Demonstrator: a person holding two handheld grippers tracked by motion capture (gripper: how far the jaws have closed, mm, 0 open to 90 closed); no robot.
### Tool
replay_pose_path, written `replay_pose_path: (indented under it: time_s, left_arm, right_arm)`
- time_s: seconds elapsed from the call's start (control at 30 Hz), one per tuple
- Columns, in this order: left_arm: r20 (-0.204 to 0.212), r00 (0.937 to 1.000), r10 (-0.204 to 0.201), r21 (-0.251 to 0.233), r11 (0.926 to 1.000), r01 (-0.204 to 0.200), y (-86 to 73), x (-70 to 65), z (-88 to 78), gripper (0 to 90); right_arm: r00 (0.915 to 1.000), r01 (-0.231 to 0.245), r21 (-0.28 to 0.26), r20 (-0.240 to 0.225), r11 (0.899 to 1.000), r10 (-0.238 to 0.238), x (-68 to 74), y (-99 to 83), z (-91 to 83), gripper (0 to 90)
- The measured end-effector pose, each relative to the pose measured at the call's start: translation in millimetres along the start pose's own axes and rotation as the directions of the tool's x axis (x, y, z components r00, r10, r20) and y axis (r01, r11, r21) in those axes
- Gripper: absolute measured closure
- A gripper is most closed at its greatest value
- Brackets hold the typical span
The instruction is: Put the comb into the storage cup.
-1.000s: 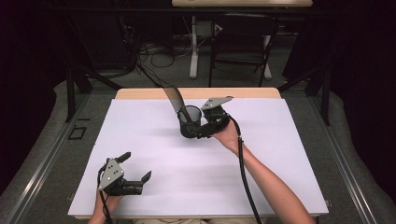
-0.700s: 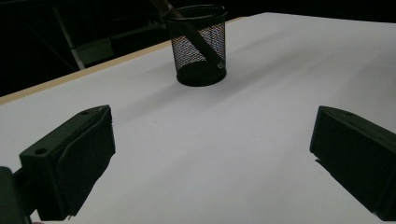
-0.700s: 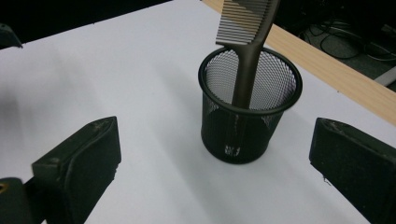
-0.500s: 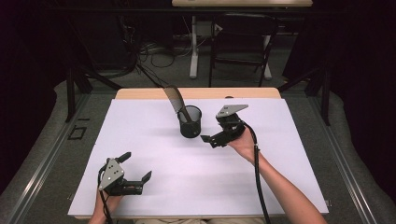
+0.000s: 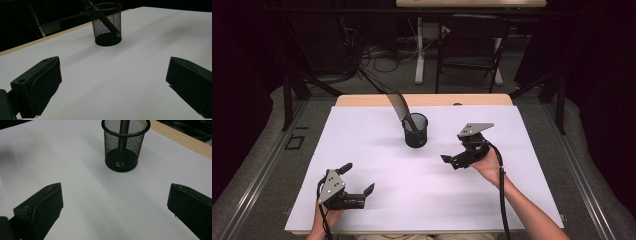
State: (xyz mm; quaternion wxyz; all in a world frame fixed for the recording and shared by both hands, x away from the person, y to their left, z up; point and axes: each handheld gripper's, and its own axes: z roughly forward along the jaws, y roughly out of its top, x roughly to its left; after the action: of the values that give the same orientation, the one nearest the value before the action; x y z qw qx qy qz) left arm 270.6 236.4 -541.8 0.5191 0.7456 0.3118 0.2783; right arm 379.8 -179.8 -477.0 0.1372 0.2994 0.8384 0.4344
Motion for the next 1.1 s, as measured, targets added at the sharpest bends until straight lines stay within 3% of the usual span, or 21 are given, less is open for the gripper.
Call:
replay_pose_path:
  time_s: [1.1]
  left_arm:
    - [-0.002, 1.0000, -0.001, 0.003, 1.0000, 0.001, -0.2, 0.0, 0.2, 0.1]
  right_arm:
    - [0.9943, -0.068, 0.010, 0.082, 0.998, 0.067, 6.2, -72.6, -56.7, 0.0]
